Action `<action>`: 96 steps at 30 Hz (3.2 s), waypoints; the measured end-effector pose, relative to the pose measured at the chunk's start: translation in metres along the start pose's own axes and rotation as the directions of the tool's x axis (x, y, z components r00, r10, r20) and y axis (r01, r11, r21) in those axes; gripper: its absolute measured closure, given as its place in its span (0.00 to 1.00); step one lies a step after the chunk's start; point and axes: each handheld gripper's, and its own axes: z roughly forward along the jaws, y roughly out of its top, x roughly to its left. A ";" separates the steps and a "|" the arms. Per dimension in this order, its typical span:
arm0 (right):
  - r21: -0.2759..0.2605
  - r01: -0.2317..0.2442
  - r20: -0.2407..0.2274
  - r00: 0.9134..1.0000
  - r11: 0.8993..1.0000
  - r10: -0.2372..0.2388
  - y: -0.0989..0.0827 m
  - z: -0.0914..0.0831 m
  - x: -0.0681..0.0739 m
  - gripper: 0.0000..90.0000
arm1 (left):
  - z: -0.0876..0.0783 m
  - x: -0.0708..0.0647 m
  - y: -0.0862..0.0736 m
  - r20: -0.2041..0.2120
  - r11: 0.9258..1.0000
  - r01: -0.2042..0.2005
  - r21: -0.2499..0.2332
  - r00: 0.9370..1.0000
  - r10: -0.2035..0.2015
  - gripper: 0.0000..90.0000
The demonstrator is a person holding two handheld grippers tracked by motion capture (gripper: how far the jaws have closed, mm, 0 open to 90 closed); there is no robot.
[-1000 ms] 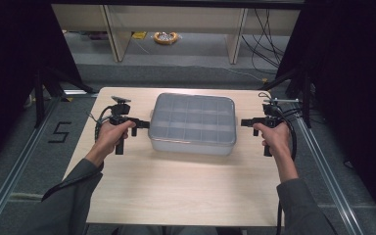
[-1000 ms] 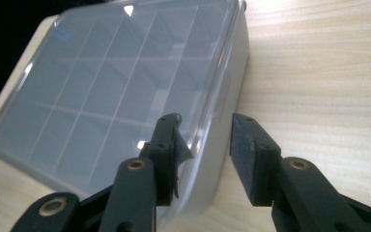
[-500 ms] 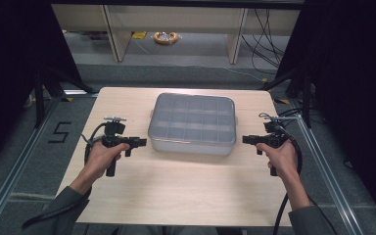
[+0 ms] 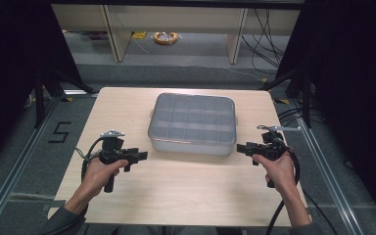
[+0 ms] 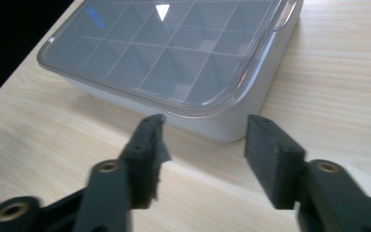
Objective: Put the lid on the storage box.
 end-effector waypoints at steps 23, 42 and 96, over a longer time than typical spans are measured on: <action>-0.036 0.038 -0.021 0.999 0.999 -0.039 -0.030 -0.001 0.025 0.25 | -0.012 -0.019 -0.035 0.032 0.999 -0.042 0.013 0.999 0.041 0.34; -0.045 0.088 -0.094 0.991 0.995 -0.092 -0.064 0.001 0.039 0.20 | -0.019 -0.036 -0.070 0.025 0.987 -0.156 0.048 0.988 0.155 0.30; 0.098 0.249 -0.159 0.960 0.964 -0.231 -0.143 0.020 0.064 0.18 | -0.011 -0.048 -0.125 -0.037 0.943 -0.291 0.161 0.953 0.300 0.25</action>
